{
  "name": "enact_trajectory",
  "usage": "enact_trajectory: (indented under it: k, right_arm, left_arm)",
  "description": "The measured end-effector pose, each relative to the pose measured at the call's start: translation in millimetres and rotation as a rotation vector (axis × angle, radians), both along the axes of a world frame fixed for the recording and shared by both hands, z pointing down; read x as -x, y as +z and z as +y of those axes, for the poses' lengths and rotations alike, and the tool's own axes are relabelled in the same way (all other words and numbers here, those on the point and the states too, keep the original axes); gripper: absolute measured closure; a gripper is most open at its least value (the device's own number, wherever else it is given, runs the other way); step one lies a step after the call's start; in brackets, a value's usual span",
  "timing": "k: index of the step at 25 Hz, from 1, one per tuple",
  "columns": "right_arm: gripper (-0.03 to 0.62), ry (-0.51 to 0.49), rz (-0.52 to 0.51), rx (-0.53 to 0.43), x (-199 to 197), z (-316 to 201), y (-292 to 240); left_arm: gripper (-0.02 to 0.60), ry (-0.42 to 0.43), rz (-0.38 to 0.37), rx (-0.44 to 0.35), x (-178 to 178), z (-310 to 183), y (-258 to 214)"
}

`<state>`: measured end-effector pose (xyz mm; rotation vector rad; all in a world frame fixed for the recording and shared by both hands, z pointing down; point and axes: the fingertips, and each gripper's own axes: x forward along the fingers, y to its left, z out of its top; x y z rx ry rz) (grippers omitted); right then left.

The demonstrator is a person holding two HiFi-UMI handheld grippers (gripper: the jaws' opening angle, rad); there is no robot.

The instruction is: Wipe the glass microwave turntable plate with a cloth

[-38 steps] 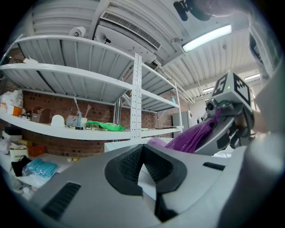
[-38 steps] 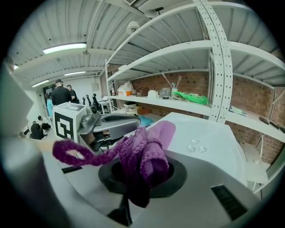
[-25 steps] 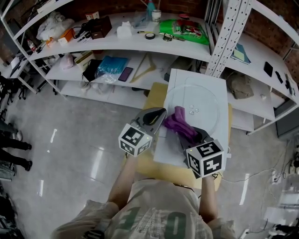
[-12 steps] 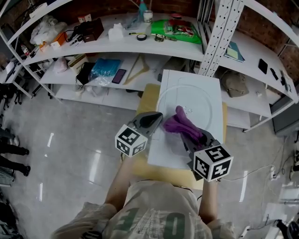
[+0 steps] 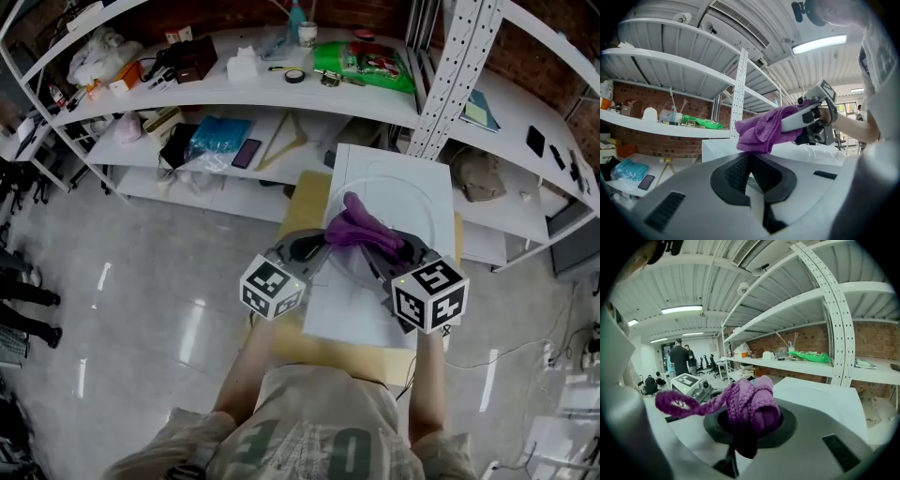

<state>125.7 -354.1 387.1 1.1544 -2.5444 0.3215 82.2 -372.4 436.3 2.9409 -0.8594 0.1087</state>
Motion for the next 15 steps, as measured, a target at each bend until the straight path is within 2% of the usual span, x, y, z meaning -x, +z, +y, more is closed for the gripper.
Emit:
enact_trajectory:
  k: [5, 15]
  right_arm:
    - [0.543, -0.007, 0.081, 0.055, 9.6, -16.7, 16.2]
    - [0.543, 0.006, 0.213, 0.092, 11.2, -40.3, 29.9]
  left_arm:
    - [0.584, 0.001, 0.005, -0.002, 0.7, 0.7, -0.9]
    - [0.584, 0.0, 0.016, -0.003, 0.3, -1.2, -2.1]
